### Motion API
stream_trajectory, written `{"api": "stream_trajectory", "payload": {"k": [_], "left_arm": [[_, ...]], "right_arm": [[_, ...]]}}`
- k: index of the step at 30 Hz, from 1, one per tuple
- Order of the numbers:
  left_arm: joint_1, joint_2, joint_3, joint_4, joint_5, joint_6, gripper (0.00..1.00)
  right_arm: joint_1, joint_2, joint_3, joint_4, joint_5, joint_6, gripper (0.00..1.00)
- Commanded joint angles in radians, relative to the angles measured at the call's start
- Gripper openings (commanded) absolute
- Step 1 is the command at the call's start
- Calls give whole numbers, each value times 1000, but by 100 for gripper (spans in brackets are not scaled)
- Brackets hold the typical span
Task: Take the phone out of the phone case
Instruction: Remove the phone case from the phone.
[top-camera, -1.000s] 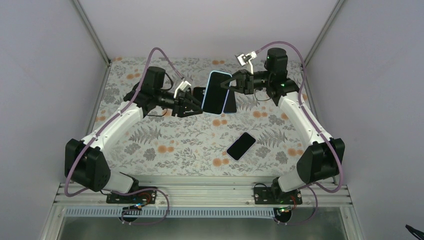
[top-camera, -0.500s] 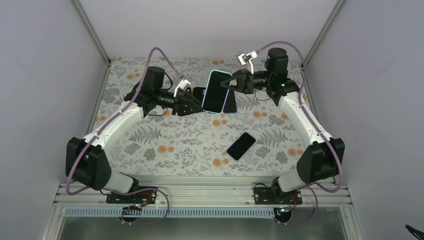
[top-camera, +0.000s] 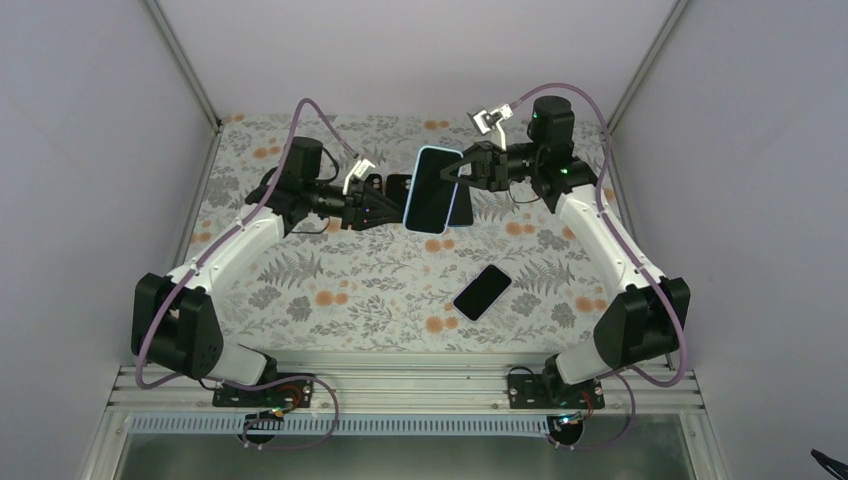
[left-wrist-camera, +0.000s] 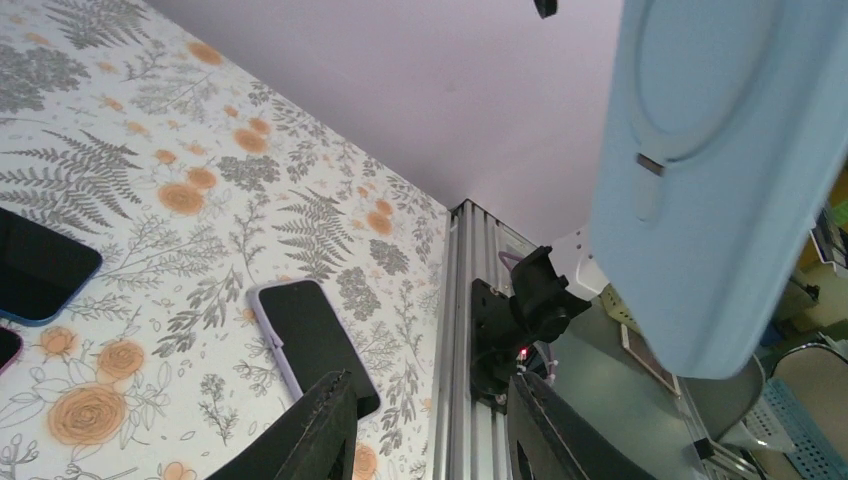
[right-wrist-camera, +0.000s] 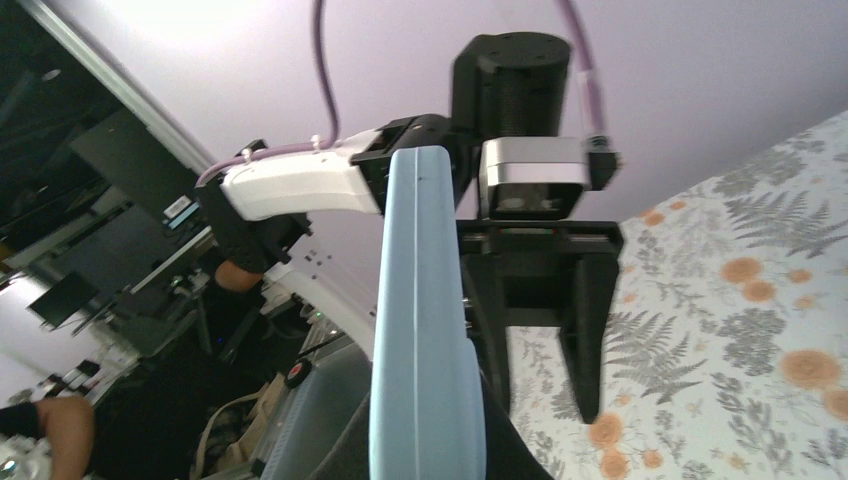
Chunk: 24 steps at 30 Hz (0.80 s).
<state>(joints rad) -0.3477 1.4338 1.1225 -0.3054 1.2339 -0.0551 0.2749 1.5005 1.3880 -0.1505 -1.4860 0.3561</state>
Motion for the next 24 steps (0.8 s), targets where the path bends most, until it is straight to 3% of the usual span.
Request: {"api": "stream_trajectory", "payload": {"k": [1, 12, 17, 24], "left_arm": [[9, -12, -6, 44, -13, -11, 38], [-2, -54, 11, 59, 191, 0, 53], [-35, -49, 58, -27, 171, 67, 54], [-44, -39, 54, -16, 108, 52, 52]], "right_arm": [[13, -45, 3, 22, -102, 28, 4], [12, -36, -11, 22, -33, 29, 4], [12, -31, -17, 41, -26, 48, 4], [12, -38, -23, 46, -25, 50, 4]]}}
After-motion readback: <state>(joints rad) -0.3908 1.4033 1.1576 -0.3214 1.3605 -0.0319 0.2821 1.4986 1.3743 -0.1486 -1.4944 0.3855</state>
